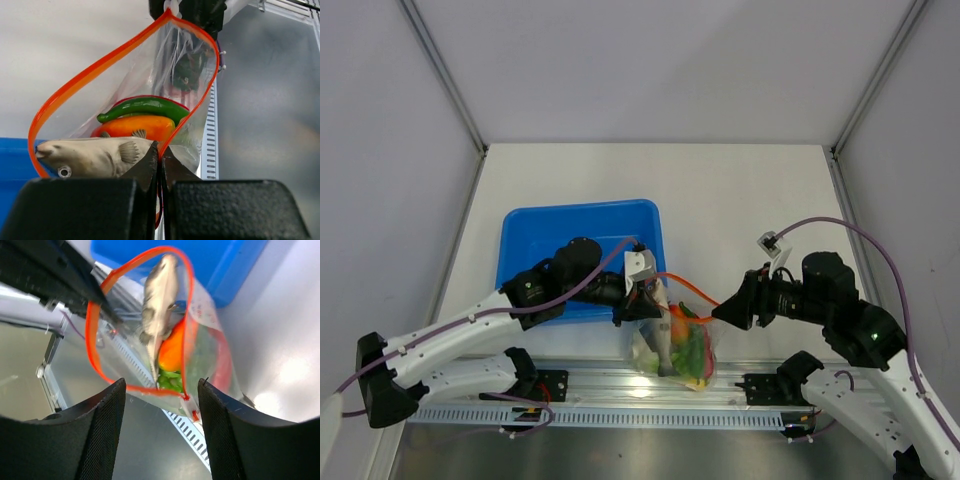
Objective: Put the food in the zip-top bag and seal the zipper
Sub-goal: Adjust the zipper food storage bag at the center of the board.
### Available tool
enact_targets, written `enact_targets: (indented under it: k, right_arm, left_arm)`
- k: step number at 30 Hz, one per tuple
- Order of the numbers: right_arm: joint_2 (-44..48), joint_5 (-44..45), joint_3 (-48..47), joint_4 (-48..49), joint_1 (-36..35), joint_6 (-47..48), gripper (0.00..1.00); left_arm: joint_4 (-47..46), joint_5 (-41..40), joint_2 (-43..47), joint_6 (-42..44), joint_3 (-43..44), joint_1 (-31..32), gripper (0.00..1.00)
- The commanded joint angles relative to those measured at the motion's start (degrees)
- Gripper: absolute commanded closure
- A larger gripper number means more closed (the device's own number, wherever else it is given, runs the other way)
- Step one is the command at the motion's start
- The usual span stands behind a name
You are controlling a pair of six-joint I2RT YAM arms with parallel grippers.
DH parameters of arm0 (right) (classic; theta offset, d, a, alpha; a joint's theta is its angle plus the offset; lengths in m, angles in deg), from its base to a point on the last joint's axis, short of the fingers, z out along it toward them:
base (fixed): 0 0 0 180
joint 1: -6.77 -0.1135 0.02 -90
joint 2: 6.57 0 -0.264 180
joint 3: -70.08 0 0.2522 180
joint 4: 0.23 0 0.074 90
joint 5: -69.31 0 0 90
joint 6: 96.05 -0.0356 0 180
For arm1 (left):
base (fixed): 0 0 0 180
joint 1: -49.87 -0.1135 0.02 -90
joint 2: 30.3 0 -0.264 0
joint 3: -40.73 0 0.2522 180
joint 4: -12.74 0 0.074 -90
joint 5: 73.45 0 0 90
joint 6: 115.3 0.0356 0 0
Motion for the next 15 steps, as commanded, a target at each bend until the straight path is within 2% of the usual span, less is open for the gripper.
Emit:
enact_targets:
  k: [1, 6, 11, 15]
  right_arm:
    - [-2.66, 5.35, -3.86, -2.34, -0.37, -2.92, 0.38]
    - [-1.53, 2.90, -2.73, -1.83, -0.28, 0.51, 0.38]
    - [3.65, 2.01, 0.70, 0.73, -0.28, -0.45, 0.35]
    - [4.19, 0.52, 3.16, 0.64, -0.37, -1.42, 0.35]
  left_arm:
    - [0.42, 0.38, 1.32, 1.16, 2.64, 1.12, 0.99]
    - [0.50, 0.21, 2.20, 0.46, 1.76, 1.21, 0.99]
    - [3.05, -2.34, 2.20, 0.11, 2.55, 1.21, 0.99]
    - [2.01, -2.34, 2.81, -0.25, 1.41, 1.21, 0.99]
